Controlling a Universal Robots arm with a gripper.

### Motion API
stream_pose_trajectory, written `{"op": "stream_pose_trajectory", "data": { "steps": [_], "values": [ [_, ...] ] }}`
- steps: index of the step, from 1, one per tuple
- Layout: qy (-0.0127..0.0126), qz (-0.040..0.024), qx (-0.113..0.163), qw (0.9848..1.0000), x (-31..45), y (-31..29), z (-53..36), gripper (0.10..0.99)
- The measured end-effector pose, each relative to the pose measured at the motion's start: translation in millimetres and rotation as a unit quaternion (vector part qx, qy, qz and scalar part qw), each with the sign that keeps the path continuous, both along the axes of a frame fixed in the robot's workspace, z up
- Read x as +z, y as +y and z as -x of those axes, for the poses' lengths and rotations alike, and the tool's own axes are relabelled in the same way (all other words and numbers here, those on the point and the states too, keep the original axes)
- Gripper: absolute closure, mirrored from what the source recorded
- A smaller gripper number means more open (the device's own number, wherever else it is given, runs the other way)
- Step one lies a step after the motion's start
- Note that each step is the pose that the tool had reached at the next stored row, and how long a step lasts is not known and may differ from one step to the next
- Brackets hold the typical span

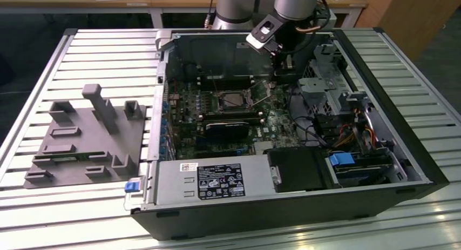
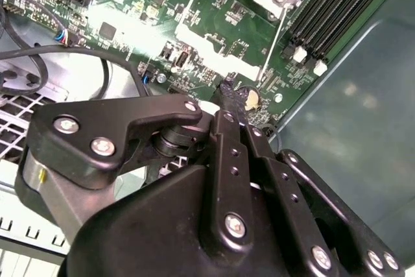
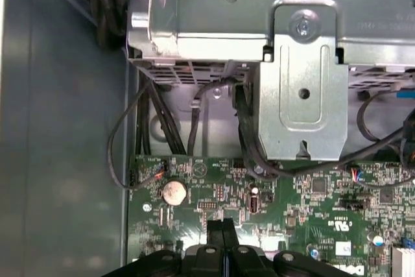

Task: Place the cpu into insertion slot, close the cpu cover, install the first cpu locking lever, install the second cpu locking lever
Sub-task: 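Close the cpu cover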

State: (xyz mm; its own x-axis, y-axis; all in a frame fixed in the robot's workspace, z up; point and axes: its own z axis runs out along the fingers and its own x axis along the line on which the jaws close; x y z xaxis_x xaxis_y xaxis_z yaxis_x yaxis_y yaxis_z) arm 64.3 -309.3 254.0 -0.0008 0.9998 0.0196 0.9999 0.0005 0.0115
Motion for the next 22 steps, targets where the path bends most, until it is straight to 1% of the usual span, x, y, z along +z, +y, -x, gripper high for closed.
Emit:
{"op": "stream_pose_trajectory", "data": {
  "steps": [4, 9, 22],
  "values": [
    [0.0000, 0.0000, 0.000, 1.0000, -2.0, -0.1, -1.8, 0.980],
    [-0.0002, -0.0001, 0.000, 1.0000, -7.2, -0.9, -1.9, 0.980],
    [-0.0002, 0.0000, 0.000, 1.0000, -17.2, -1.4, -3.6, 0.980]
  ]
}}
